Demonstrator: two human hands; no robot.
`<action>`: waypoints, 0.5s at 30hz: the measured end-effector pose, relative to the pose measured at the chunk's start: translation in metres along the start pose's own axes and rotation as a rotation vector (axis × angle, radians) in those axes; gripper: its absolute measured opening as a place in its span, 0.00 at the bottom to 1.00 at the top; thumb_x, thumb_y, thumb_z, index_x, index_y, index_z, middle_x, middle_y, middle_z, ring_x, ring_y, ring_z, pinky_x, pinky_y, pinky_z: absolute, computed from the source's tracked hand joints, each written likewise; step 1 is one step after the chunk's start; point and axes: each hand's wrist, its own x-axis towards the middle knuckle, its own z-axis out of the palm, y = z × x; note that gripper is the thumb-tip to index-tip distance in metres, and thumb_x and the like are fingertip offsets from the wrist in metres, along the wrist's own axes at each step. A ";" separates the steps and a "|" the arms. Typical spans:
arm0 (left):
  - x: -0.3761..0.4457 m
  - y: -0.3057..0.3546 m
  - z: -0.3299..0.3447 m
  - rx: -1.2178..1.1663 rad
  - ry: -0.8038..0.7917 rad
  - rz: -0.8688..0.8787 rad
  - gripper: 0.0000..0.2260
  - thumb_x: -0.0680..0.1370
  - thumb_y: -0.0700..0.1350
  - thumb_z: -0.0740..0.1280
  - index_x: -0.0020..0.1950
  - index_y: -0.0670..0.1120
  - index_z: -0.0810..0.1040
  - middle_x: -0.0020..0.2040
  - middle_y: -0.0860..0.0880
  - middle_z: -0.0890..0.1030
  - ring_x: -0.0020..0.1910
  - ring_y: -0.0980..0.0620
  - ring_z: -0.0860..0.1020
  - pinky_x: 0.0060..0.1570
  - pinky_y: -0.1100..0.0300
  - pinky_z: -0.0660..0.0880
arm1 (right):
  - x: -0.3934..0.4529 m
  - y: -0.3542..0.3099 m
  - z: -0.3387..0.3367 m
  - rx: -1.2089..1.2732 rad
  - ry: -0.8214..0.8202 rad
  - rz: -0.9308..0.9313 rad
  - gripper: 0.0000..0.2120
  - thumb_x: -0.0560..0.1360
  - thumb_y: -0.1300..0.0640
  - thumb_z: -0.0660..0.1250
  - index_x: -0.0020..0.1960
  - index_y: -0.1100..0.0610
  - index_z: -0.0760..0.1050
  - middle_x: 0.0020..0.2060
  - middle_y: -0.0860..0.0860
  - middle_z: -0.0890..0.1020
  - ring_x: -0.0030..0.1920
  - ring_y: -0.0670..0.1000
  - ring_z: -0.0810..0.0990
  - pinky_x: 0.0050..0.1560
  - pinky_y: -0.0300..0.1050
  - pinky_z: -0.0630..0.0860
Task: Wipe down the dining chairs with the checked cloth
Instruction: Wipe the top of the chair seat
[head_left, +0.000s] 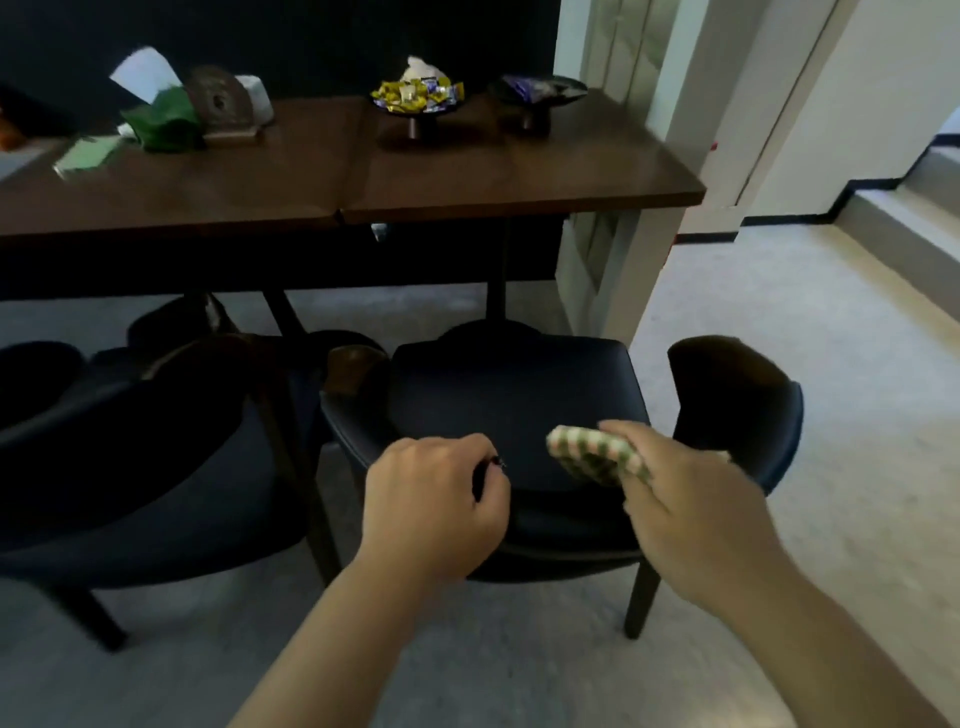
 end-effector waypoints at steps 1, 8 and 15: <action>0.003 0.000 -0.003 0.011 -0.050 -0.030 0.12 0.75 0.52 0.57 0.38 0.53 0.78 0.24 0.56 0.70 0.24 0.57 0.69 0.26 0.67 0.56 | 0.002 -0.003 0.000 -0.043 -0.030 0.045 0.17 0.79 0.51 0.56 0.68 0.42 0.67 0.44 0.42 0.79 0.42 0.47 0.78 0.40 0.48 0.76; 0.026 0.006 -0.025 -0.090 -0.462 -0.249 0.10 0.82 0.49 0.56 0.56 0.54 0.76 0.42 0.55 0.82 0.37 0.56 0.78 0.38 0.60 0.75 | 0.014 -0.025 -0.008 -0.051 -0.252 0.335 0.13 0.81 0.48 0.55 0.63 0.47 0.70 0.40 0.45 0.76 0.43 0.51 0.78 0.34 0.46 0.68; 0.070 -0.023 -0.092 -0.771 -0.428 -0.834 0.09 0.83 0.43 0.58 0.52 0.54 0.77 0.43 0.54 0.84 0.44 0.58 0.82 0.43 0.65 0.75 | 0.044 -0.062 -0.061 1.026 0.015 1.128 0.19 0.82 0.62 0.56 0.71 0.66 0.65 0.58 0.62 0.75 0.57 0.64 0.75 0.57 0.56 0.72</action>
